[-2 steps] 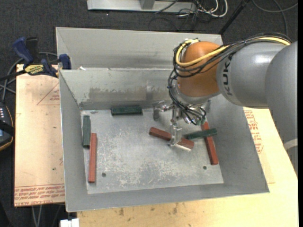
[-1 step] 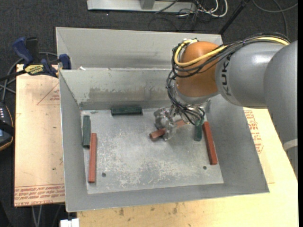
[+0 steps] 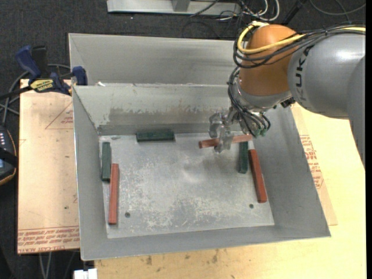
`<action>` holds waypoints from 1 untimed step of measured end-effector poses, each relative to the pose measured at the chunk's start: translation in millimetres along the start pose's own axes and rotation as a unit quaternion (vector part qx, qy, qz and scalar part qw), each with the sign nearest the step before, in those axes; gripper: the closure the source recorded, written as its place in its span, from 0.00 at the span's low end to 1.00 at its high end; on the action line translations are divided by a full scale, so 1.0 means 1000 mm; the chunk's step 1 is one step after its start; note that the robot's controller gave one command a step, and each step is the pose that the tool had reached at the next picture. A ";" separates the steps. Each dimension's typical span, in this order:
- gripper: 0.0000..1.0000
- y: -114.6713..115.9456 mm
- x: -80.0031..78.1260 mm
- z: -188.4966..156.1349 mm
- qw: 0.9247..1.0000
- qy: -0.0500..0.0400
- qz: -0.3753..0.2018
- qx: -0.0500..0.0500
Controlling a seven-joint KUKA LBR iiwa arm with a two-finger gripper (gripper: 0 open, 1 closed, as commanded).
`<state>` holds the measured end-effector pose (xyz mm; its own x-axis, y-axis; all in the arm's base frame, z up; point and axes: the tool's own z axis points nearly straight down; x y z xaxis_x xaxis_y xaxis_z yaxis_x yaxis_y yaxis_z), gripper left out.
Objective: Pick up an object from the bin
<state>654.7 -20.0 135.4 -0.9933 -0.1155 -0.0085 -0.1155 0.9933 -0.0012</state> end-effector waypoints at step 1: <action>1.00 0.019 0.000 -0.086 1.000 -0.002 -0.011 0.000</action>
Offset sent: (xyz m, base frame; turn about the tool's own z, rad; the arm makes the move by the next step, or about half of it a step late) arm -0.0056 0.0175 0.0797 -0.0184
